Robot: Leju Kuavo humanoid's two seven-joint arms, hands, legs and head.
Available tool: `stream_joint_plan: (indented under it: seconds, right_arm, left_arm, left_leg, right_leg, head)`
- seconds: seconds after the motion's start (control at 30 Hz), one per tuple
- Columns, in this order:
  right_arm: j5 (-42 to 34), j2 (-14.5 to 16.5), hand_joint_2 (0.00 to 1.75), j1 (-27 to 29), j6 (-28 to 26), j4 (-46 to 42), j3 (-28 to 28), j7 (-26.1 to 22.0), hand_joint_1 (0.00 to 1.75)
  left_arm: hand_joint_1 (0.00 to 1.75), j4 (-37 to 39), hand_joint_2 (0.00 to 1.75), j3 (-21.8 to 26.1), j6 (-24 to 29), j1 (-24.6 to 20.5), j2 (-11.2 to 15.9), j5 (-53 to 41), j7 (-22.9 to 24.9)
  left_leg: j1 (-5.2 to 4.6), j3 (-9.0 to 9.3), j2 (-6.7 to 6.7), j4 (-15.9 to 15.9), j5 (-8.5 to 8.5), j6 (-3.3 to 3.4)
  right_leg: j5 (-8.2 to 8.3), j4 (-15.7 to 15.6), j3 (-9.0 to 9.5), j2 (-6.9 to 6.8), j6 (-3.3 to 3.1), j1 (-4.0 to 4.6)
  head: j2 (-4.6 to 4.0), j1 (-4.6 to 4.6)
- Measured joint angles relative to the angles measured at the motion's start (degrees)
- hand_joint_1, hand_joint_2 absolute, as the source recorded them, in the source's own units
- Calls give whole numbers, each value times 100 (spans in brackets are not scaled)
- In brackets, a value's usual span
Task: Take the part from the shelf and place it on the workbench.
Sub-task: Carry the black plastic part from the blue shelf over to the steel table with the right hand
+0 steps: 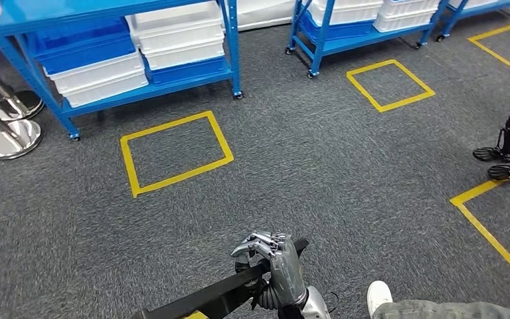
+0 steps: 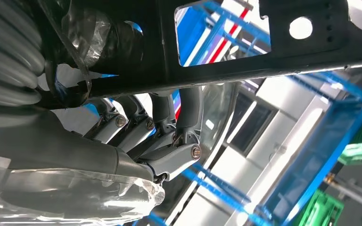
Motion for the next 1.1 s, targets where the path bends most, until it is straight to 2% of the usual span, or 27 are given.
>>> stream_joint_plan:
  seconds: [0.03,0.1,0.13,0.17,0.23,0.27,0.3,0.33,0.37,0.4,0.47,0.5,0.53,0.57,0.6,0.63,0.67,0.7,0.77,0.8,0.83,0.87,0.9,0.93,1.0,1.03,1.1]
  right_arm:
    - [2,0,175,3,-14,-4,0,3,175]
    - [5,-1,175,9,-36,-16,0,7,175]
    - [4,-2,175,14,-44,-26,0,8,175]
    - [4,-2,175,17,-51,-39,0,10,175]
    - [4,-2,175,24,-63,-64,0,14,175]
    - [4,-2,175,25,-68,-70,0,15,175]
    - [4,-2,175,27,-73,-74,0,16,175]
    - [4,-2,175,27,-80,-75,-1,16,175]
    - [4,-2,175,29,-85,-79,-1,16,175]
    - [4,-2,175,30,-93,-85,-2,16,175]
    - [4,-3,175,34,-109,-106,-2,17,175]
    - [6,-3,175,35,-114,-119,-3,18,175]
    - [11,-5,175,38,-117,-133,-4,20,175]
    - [18,-7,175,41,-118,-146,-7,23,175]
    - [34,-12,175,45,-120,-162,-11,28,175]
    - [56,-19,175,53,-124,-179,-16,35,175]
    - [83,-27,175,60,-131,-198,-20,44,175]
    - [112,-35,175,64,-138,-215,-23,52,175]
    - [157,-42,175,68,-147,-233,-24,69,175]
    - [171,-43,175,68,-146,-233,-24,76,175]
    - [182,-44,175,70,-145,-233,-24,84,175]
    - [198,-46,175,72,-146,-233,-24,93,175]
    - [218,-48,175,73,-149,-235,-24,108,175]
    - [255,-49,175,73,-158,-243,-25,127,175]
    - [389,-51,175,69,-209,-272,-30,187,175]
    - [492,-58,175,69,-253,-296,-35,233,175]
    - [768,-90,175,70,-354,-357,-47,383,175]
  left_arm:
    - [0,0,175,-5,1,-2,-1,1,5]
    - [0,0,175,-17,3,-16,1,3,13]
    - [0,0,175,-23,4,-24,1,6,16]
    - [0,0,175,-28,4,-28,1,13,19]
    - [0,0,175,-32,5,-16,1,31,26]
    - [0,0,175,-32,5,-2,2,38,31]
    - [0,0,175,-31,7,13,2,42,36]
    - [0,0,175,-31,7,26,3,43,38]
    - [0,0,175,-31,8,34,3,43,39]
    - [0,0,175,-31,8,35,3,43,39]
    - [0,0,175,-31,15,34,7,44,39]
    - [0,0,175,-31,20,34,9,44,39]
    - [0,0,175,-31,27,34,11,45,41]
    - [0,0,175,-30,32,35,14,46,44]
    - [0,0,175,-30,36,33,12,47,48]
    - [0,0,175,-30,36,32,9,47,51]
    - [0,0,175,-31,23,31,7,45,54]
    - [0,0,175,-32,-6,29,7,42,60]
    - [0,0,175,-34,-99,31,29,23,91]
    - [0,0,175,-34,-141,33,50,15,108]
    - [0,0,175,-35,-171,33,72,8,122]
    - [0,0,175,-35,-192,27,91,5,132]
    - [0,0,175,-37,-209,17,105,6,145]
    - [0,0,175,-38,-224,6,113,5,158]
    - [0,0,175,-43,-242,-11,121,-2,180]
    - [0,0,175,-47,-246,-16,123,-10,186]
    - [0,0,175,-61,-253,-30,126,-38,201]
  left_leg:
    - [-17,3,49,8,-11,-25]
    - [-26,7,132,15,-35,-77]
    - [-17,-3,76,51,-82,-111]
    - [-3,-51,-52,175,-186,-144]
    - [28,-304,-378,764,-545,-201]
    - [36,-488,-463,1172,-732,-218]
    - [43,-641,-492,1498,-835,-231]
    - [48,-715,-501,1650,-826,-238]
    - [53,-687,-509,1577,-700,-238]
    - [61,-558,-537,1283,-485,-232]
    - [82,-228,-758,521,-124,-203]
    - [89,-117,-874,269,-47,-185]
    - [90,-69,-959,144,-37,-166]
    - [81,-62,-967,122,-45,-147]
    - [87,-59,-913,102,-33,-113]
    - [94,-57,-846,77,-10,-75]
    - [104,-53,-772,49,14,-27]
    - [113,-53,-694,21,36,15]
    - [94,-66,-527,10,47,61]
    - [84,-73,-441,12,45,65]
    - [78,-77,-356,15,42,66]
    - [75,-74,-278,16,37,62]
    - [74,-65,-210,17,28,53]
    - [72,-47,-150,19,15,37]
    - [46,-19,-53,28,-18,-11]
    - [32,-10,-10,32,-31,-37]
    - [15,10,89,25,-41,-88]
  right_leg:
    - [-3,-102,41,-29,-31,20]
    - [13,-130,24,73,-89,18]
    - [29,-148,20,131,-122,4]
    - [47,-166,16,182,-158,-14]
    - [73,-182,-2,285,-210,-38]
    - [79,-177,-18,348,-225,-39]
    - [83,-169,-30,423,-231,-38]
    - [86,-158,-37,501,-233,-38]
    - [87,-145,-38,582,-233,-38]
    - [87,-131,-35,661,-229,-40]
    - [85,-92,-45,799,-197,-38]
    - [92,-74,-69,862,-164,-39]
    - [106,-65,-99,918,-125,-42]
    - [128,-65,-128,978,-79,-46]
    - [153,-75,-152,1042,-39,-50]
    - [148,-60,-171,1044,-9,-49]
    - [82,29,-219,956,16,-41]
    - [-50,226,-315,810,37,-30]
    - [-448,935,-641,482,73,-33]
    - [-592,1285,-800,414,91,-43]
    - [-643,1495,-890,382,102,-55]
    - [-579,1481,-864,360,107,-64]
    - [-418,1228,-710,322,103,-69]
    - [-222,810,-469,233,88,-67]
    - [4,84,-71,22,24,-17]
    - [27,-78,4,-33,-11,9]
    - [24,-118,-14,48,-76,32]
  head:
    - [0,-1]
    - [-1,-1]
    - [0,-1]
    - [-1,-2]
    - [0,-2]
    - [0,-3]
    - [0,-2]
    - [0,-2]
    - [0,-2]
    - [0,-2]
    - [0,-2]
    - [0,-2]
    - [0,-2]
    - [0,-2]
    - [0,-2]
    - [-1,0]
    - [-1,2]
    - [-1,4]
    - [-1,7]
    - [-1,7]
    - [-1,6]
    - [-1,7]
    - [0,7]
    - [0,7]
    - [0,7]
    - [0,6]
    - [0,5]
